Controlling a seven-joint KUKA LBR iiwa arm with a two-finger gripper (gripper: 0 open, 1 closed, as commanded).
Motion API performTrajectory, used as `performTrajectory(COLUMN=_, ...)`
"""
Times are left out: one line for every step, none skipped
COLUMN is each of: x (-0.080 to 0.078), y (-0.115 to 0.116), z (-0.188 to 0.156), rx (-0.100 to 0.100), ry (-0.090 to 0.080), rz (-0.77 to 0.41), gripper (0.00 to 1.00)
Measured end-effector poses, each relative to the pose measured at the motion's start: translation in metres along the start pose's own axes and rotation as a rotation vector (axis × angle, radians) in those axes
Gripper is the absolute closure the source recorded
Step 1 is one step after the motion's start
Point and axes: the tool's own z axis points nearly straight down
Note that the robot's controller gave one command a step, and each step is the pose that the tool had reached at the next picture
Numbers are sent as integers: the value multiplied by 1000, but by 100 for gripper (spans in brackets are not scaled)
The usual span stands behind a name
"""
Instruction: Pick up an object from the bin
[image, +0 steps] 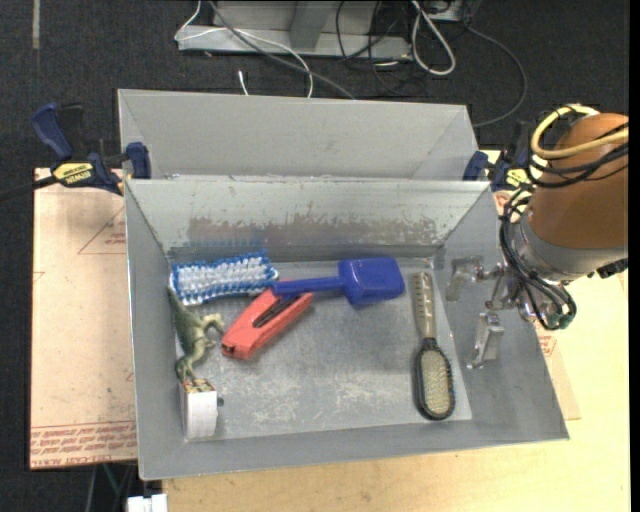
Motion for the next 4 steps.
performTrajectory(x=-1, y=1, z=-5, rx=1, ry=-8, rz=-4, gripper=0)
performTrajectory(x=11, y=-12, z=85, rx=2, ry=-8, rz=-294, gripper=0)
performTrajectory(x=-2, y=-13, z=86, rx=4, ry=-11, rz=-504, gripper=0)
performTrajectory(x=11, y=1, z=97, rx=0, ry=-4, rz=-911, gripper=0)
